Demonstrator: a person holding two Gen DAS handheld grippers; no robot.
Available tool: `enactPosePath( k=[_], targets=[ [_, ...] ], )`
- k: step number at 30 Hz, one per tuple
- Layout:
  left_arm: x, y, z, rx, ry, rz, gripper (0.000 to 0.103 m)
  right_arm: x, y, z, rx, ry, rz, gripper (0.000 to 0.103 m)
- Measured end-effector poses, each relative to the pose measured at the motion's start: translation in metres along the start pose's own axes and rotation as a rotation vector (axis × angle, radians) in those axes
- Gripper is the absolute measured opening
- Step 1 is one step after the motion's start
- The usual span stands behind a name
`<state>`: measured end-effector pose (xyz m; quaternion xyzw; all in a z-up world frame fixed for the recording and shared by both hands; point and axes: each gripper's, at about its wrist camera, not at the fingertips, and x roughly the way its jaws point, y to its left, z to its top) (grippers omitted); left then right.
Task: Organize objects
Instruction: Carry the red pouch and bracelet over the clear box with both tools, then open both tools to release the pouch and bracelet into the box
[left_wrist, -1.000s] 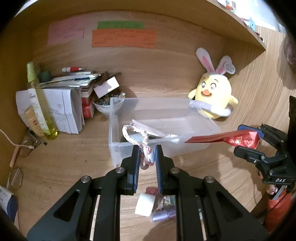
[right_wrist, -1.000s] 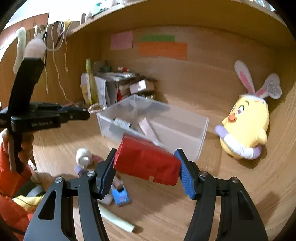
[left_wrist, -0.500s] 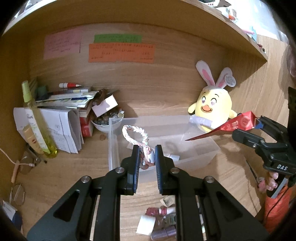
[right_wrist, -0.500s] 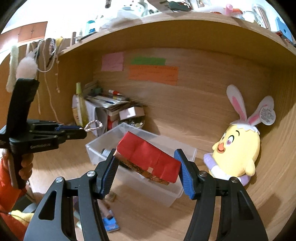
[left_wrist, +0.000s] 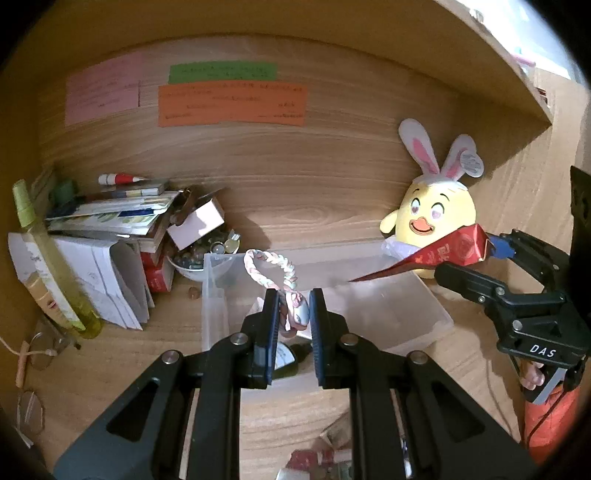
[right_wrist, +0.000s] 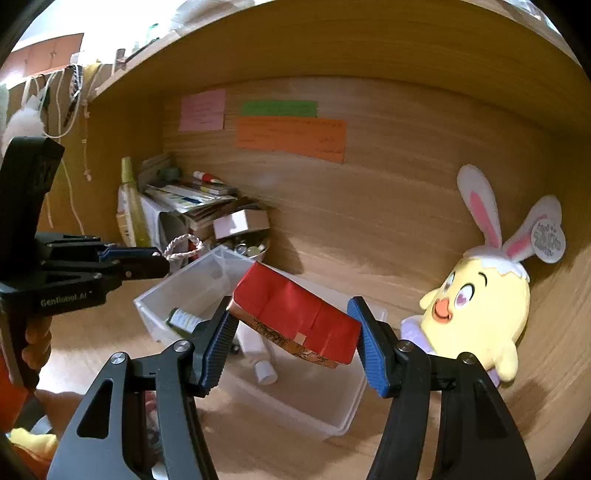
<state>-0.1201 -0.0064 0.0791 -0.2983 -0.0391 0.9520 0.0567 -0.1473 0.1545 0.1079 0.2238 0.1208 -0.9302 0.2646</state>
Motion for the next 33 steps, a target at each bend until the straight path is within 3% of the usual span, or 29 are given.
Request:
enactPosePath(
  k=[7,17,30,33],
  targets=[
    [0.027,0.003,0.003,-0.017,0.031,0.012,0.016,0.019,-0.001,0.006,-0.019,0.004,-0.057,0.057],
    [0.068,0.013,-0.003,-0.044,0.111,0.027,0.016,0.057,0.003,-0.009,-0.061,0.087,-0.126,0.057],
    [0.091,0.010,-0.012,-0.021,0.165,0.017,0.016,0.093,-0.011,-0.026,-0.007,0.215,-0.073,0.058],
    [0.093,0.009,-0.014,-0.012,0.171,0.017,0.026,0.098,-0.013,-0.030,0.005,0.238,-0.060,0.058]
  ],
)
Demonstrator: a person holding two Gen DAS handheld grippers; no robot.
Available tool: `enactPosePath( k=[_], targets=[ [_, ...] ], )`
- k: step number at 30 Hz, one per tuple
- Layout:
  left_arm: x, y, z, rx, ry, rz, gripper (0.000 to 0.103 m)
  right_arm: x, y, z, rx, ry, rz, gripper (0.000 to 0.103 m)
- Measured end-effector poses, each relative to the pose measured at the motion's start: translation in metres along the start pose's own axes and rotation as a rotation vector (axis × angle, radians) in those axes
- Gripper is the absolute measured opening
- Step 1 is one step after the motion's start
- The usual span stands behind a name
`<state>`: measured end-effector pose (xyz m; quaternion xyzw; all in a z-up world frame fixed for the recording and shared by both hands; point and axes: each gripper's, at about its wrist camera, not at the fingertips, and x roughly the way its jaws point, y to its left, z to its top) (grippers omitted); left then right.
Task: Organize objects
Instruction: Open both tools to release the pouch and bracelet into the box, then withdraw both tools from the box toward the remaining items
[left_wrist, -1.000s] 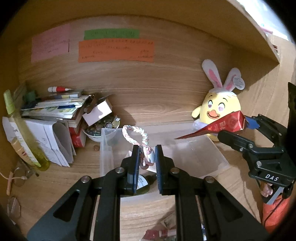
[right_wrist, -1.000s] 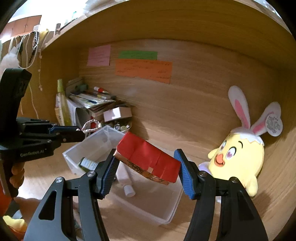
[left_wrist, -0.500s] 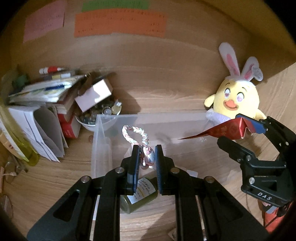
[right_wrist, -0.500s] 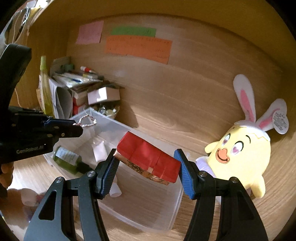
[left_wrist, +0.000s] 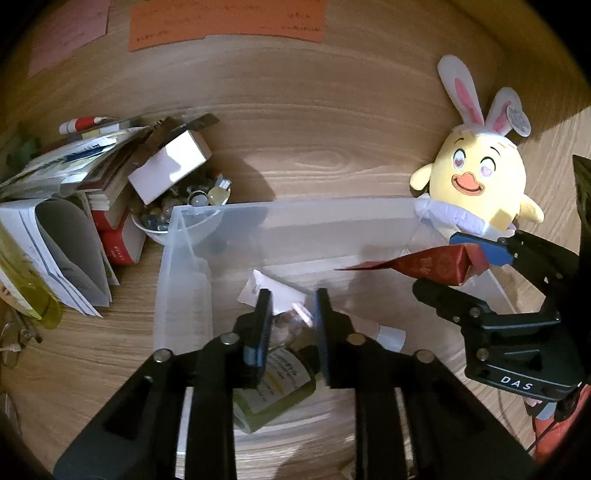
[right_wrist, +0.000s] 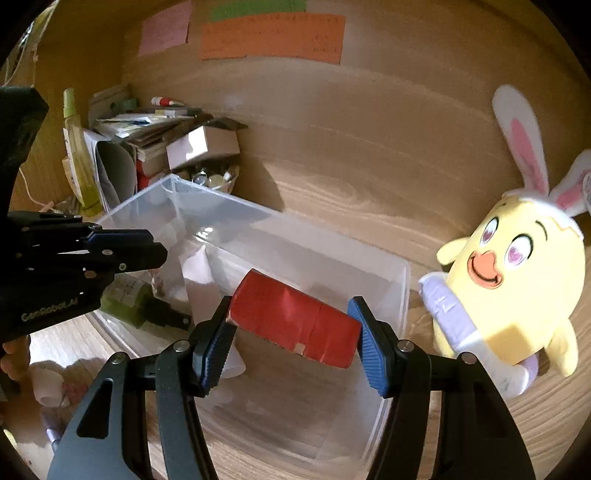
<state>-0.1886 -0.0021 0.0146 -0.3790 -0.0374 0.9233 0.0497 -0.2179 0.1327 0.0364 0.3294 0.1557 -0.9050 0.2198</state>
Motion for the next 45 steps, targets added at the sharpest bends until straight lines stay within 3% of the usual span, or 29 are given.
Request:
enactPosePath(
  k=[5,12,14,16,20,29,34,45],
  targets=[
    [-0.002,-0.002,-0.002,0.012,-0.004,-0.007,0.054,0.008,0.001,-0.003,0.000,0.032,0.013,0.058],
    [-0.008,-0.008,-0.002,0.038,-0.014,-0.002,0.068,0.013,0.004,-0.005,-0.006,0.064,0.025,0.058],
    [-0.010,-0.011,-0.002,0.043,-0.009,0.005,0.075,0.014,0.002,-0.004,0.003,0.076,0.032,0.065],
    [-0.014,-0.012,-0.003,0.046,-0.007,0.003,0.077,0.013,0.000,-0.004,0.015,0.077,0.040,0.078],
    [-0.025,-0.015,-0.005,0.043,-0.012,-0.006,0.087,0.008,0.000,-0.005,0.013,0.073,0.043,0.080],
    [-0.066,-0.016,-0.008,0.050,-0.086,0.019,0.096,-0.013,0.014,0.002,-0.015,0.048,0.026,0.083],
    [-0.084,-0.016,-0.012,0.056,-0.114,0.034,0.098,-0.036,0.019,0.002,-0.027,-0.001,0.007,0.093],
    [-0.105,-0.007,-0.035,0.043,-0.113,0.077,0.098,-0.084,0.028,-0.016,-0.041,-0.097,-0.056,0.099]
  ],
)
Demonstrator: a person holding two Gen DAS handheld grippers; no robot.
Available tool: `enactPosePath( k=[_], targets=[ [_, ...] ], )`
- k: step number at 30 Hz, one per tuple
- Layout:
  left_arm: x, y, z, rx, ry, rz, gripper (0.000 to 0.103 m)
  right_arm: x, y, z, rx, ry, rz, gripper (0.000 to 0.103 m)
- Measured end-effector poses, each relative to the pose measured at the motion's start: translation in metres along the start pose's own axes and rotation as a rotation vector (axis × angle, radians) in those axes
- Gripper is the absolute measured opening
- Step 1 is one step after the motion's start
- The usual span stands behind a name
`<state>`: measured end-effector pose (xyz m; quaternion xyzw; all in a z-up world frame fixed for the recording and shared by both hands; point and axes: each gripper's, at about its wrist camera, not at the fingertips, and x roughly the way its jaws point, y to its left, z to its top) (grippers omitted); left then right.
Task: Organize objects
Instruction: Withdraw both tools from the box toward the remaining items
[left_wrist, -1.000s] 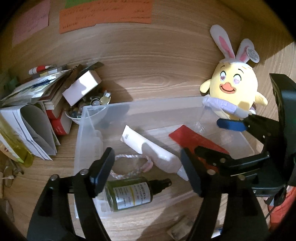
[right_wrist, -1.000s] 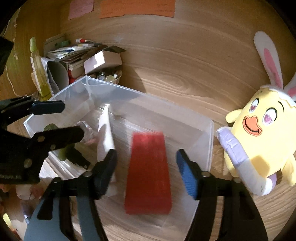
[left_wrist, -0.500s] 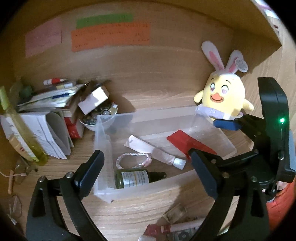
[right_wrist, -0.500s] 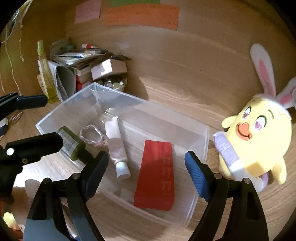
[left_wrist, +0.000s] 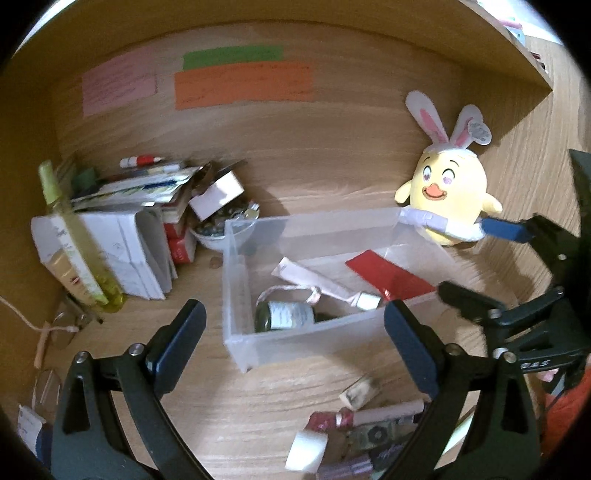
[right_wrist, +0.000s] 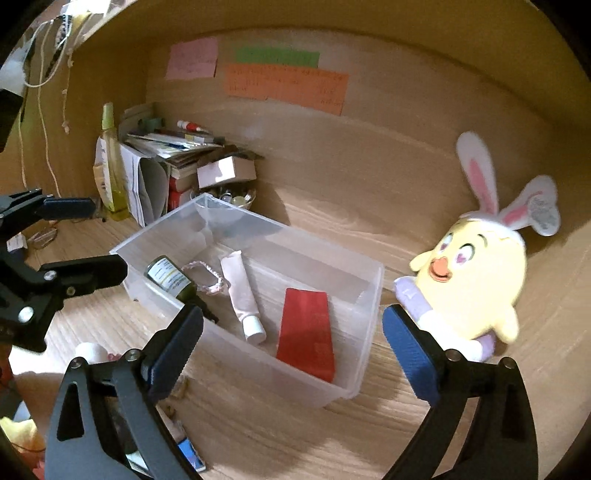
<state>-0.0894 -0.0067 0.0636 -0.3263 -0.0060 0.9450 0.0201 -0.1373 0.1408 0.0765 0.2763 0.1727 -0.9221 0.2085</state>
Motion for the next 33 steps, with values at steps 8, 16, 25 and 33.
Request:
enactPosePath(
  k=[8,16,25,33],
  targets=[
    [-0.008,0.020,-0.025,-0.043,0.046,0.016,0.098,-0.026,0.009,-0.018,-0.004,-0.027,0.003,0.103],
    [-0.009,0.034,-0.057,-0.073,0.114,0.045,0.098,-0.034,0.018,-0.042,0.002,0.012,0.019,0.103],
    [0.001,0.031,-0.089,-0.084,0.191,0.039,0.098,-0.035,0.024,-0.072,0.082,0.079,0.105,0.103],
    [0.001,0.020,-0.101,-0.056,0.182,-0.007,0.089,-0.031,0.049,-0.079,0.088,0.084,0.235,0.101]
  ],
)
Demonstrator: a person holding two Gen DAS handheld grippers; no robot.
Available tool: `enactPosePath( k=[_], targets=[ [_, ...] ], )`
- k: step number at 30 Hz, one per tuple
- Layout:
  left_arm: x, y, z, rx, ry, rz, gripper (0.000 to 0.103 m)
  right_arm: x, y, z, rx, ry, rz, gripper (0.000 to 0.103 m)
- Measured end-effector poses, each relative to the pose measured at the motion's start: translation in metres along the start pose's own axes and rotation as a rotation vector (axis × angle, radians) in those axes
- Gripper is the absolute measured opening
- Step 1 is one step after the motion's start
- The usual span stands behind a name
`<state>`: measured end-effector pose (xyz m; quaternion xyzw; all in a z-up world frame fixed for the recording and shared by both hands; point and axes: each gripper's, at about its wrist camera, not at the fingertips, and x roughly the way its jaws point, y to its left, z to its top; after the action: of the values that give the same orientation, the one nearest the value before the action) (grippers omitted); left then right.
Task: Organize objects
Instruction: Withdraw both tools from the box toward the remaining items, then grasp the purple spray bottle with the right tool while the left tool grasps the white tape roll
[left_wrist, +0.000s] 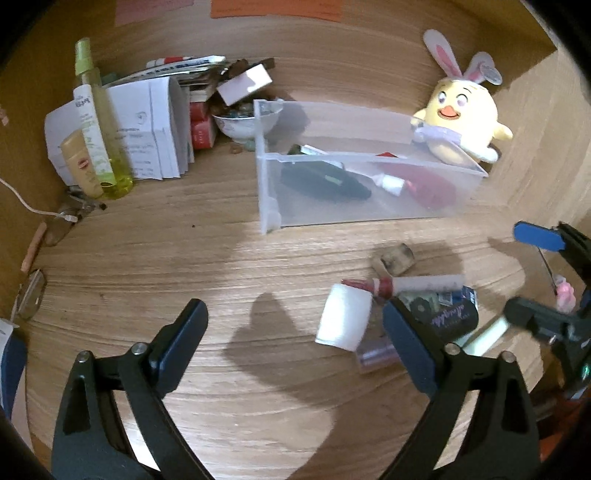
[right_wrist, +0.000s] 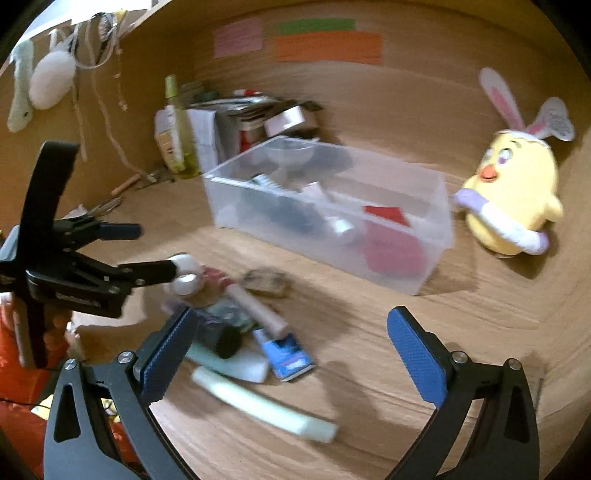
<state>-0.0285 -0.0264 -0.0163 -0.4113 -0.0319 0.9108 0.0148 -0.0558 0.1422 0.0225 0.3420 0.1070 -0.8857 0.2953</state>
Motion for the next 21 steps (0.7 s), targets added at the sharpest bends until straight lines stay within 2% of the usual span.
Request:
enactPosePath(
  k=[2,7,9,11,12,14,15,20,21],
  targets=[
    [0.004,-0.001,-0.001,0.007,0.018,-0.016,0.074,0.004,0.008,-0.002,-0.008,0.004,0.023,0.101],
    [0.015,0.002,0.000,-0.021,0.041,-0.070,0.057,0.017,0.022,-0.005,-0.022,0.038,0.073,0.086],
    [0.019,0.003,-0.001,-0.028,0.048,-0.088,0.051,0.023,0.025,-0.005,-0.025,0.053,0.095,0.084],
    [0.024,0.004,-0.001,-0.035,0.056,-0.099,0.039,0.029,0.029,-0.005,-0.033,0.063,0.105,0.080],
    [0.025,0.004,-0.001,-0.037,0.055,-0.110,0.037,0.031,0.030,-0.005,-0.037,0.068,0.108,0.075],
    [0.023,0.005,-0.001,-0.043,0.042,-0.116,0.026,0.036,0.033,-0.005,-0.043,0.078,0.119,0.069],
    [0.022,0.005,-0.001,-0.041,0.036,-0.109,0.023,0.038,0.033,-0.005,-0.046,0.083,0.123,0.065],
    [0.011,0.012,-0.002,-0.059,0.004,-0.068,0.023,0.041,0.037,-0.006,-0.061,0.090,0.118,0.050],
    [0.009,0.014,-0.003,-0.060,-0.001,-0.063,0.023,0.041,0.038,-0.005,-0.065,0.091,0.126,0.043]
  ],
)
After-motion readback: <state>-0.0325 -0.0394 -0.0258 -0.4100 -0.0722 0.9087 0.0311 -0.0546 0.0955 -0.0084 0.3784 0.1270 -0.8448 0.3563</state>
